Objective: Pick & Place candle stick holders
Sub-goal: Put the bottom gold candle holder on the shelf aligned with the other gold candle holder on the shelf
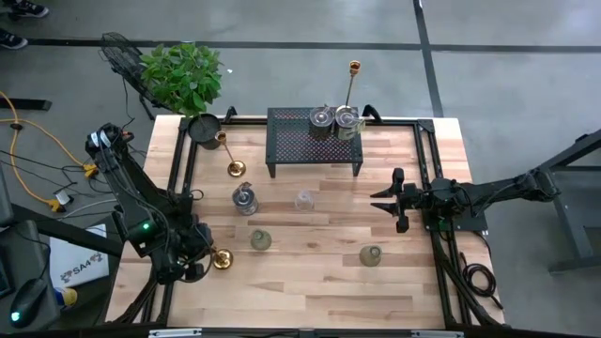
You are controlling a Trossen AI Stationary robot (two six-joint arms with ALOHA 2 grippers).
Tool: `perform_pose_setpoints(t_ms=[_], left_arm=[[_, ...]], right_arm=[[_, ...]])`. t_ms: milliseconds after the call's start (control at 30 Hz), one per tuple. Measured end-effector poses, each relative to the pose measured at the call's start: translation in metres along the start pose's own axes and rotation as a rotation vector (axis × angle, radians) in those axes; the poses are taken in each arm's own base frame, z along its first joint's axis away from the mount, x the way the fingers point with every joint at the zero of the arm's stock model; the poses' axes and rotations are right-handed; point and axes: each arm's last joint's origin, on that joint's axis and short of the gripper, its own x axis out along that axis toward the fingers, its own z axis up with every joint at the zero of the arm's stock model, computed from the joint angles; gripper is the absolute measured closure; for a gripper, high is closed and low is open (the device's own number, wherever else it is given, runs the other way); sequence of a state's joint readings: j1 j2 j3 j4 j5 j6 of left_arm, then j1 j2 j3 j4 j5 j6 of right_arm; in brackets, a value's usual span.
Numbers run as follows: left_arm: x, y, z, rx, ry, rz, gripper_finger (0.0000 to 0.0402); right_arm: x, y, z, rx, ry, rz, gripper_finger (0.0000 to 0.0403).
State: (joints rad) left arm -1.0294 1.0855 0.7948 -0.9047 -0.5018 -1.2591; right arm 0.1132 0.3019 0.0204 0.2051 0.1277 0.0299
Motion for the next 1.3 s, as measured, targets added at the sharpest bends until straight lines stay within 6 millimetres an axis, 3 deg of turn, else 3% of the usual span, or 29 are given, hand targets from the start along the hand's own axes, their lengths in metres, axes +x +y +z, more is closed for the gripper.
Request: perform_pose_setpoints(t_ms=[933,1300], left_arm=[[-0.006,-0.013,0.012,0.020,-0.179,-0.064,0.0394],[-0.026,-0.013,0.058,0.024,-0.236,-0.024,0.0394]], right_arm=[[0.000,0.000,0.000,0.000,0.000,0.000,0.0304],[0.000,0.000,0.000,0.000,0.000,0.000,0.0304]])
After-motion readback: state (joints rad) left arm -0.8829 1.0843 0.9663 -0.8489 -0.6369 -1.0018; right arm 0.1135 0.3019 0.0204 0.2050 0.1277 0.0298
